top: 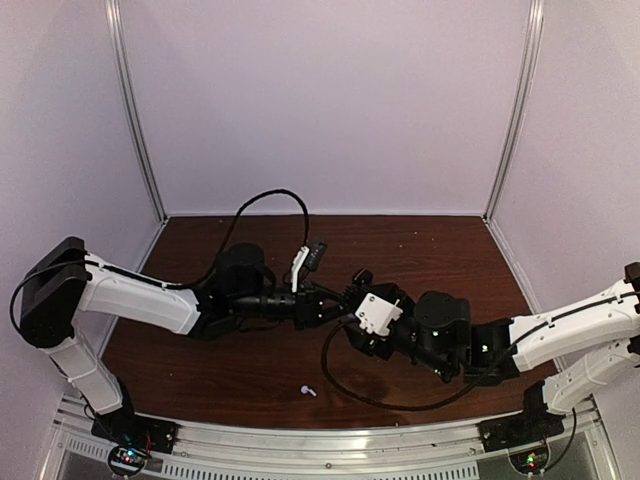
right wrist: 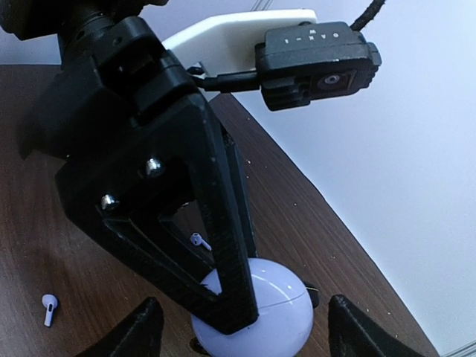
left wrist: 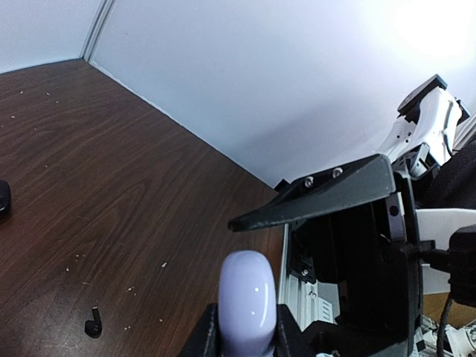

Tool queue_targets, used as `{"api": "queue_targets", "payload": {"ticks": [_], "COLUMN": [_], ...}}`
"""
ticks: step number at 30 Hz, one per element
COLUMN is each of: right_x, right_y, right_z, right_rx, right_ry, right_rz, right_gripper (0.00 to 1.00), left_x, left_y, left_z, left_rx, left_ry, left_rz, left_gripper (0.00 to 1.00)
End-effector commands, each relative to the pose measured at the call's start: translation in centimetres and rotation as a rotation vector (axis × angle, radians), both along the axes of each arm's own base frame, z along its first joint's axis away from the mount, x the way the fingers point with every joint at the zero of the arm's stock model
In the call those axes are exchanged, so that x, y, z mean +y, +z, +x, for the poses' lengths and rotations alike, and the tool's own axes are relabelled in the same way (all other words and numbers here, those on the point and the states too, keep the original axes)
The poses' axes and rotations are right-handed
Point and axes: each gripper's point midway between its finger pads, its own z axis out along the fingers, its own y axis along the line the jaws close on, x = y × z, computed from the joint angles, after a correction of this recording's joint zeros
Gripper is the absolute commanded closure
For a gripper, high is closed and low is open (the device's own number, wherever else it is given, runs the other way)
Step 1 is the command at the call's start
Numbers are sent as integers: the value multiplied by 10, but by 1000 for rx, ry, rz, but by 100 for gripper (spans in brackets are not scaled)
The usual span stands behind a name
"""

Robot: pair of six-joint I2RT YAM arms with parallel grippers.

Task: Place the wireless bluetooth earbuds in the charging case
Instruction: Pass from the right arm to the left

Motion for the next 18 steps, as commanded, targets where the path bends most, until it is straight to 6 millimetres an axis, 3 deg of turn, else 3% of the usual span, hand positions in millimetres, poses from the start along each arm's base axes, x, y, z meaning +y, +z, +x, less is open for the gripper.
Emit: {"api": "queue_targets", "payload": {"ticks": [1,5,14,18], "right_x": [-3,-9,-46,-37], "right_y": [-3,1,52,61], "right_z": [-7,-20,-41,-58], "right_rx": [40,108,139,166], "right_ry": [23,78,147,253], "right_rz": [24,61,411,367], "right_gripper": [15,0,0,0], "left_x": [3,11,35,45], "left_y": [27,33,49,53], "left_z": [3,2,-19,-32], "left_rx": [-104,-183,-400,-493], "left_ry": [24,20,-36,-90], "left_rz": [-32,25,44,63], "left_gripper": [92,92,91,90]}}
